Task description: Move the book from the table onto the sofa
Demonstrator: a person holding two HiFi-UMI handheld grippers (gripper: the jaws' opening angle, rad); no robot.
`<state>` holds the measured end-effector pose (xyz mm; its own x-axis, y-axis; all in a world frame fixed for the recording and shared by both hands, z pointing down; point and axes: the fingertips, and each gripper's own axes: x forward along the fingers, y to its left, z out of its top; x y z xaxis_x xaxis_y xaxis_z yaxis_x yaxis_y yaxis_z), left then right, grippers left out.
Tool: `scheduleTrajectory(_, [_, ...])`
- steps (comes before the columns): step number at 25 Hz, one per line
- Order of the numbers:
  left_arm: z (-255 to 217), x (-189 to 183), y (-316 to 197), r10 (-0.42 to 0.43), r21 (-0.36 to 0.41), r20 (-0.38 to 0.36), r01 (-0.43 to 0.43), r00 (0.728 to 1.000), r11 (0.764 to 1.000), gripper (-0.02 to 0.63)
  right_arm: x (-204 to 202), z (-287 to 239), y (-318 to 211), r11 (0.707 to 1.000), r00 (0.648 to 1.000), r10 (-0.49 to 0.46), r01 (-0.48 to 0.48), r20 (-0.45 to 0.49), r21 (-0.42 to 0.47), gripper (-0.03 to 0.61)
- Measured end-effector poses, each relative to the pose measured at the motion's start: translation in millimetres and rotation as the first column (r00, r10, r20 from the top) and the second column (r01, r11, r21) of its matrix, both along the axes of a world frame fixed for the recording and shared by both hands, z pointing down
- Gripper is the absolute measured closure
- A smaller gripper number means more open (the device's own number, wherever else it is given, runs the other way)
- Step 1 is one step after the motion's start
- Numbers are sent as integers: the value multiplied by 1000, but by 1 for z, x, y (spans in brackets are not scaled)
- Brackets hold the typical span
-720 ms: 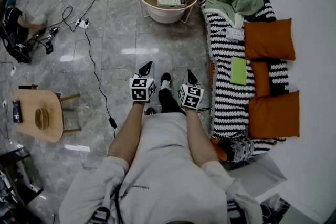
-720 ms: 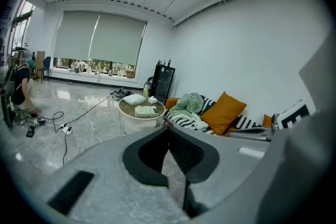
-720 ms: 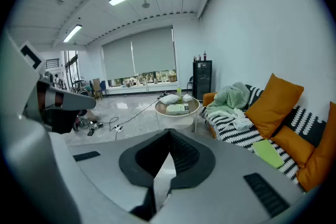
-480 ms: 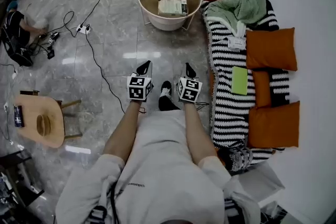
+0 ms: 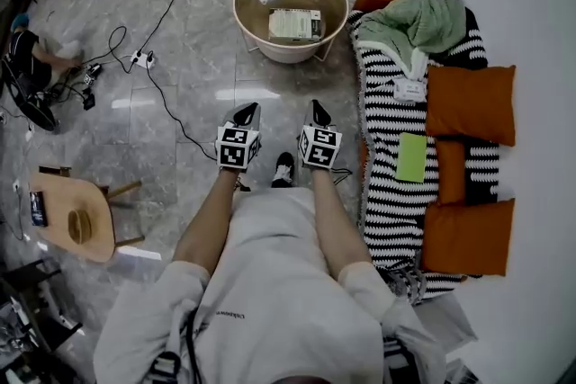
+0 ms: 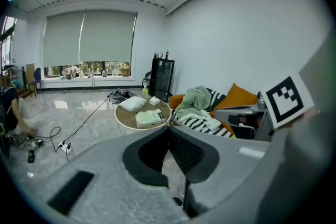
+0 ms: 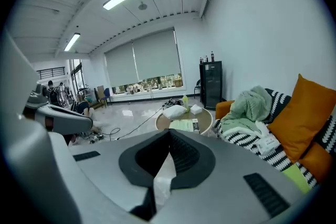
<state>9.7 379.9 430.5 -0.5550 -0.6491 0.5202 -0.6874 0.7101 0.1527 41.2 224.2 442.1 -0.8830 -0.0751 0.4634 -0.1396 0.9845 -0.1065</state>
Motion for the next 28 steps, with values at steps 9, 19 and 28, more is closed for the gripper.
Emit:
scheduleTrajectory(9, [11, -40, -18, -43, -31, 0, 43, 999, 999, 604, -42, 22, 1, 993, 994, -99, 96, -44, -65, 572])
scheduleTrajectory(19, [17, -77, -19, -79, -8, -16, 78, 997, 997, 604, -66, 35, 1, 989, 988, -134, 129, -73, -69, 574])
scheduleTrajectory(28, [32, -137, 0, 0, -22, -18, -1, 1000, 1000, 604, -124, 34, 33, 991, 987, -132, 131, -89, -14, 574])
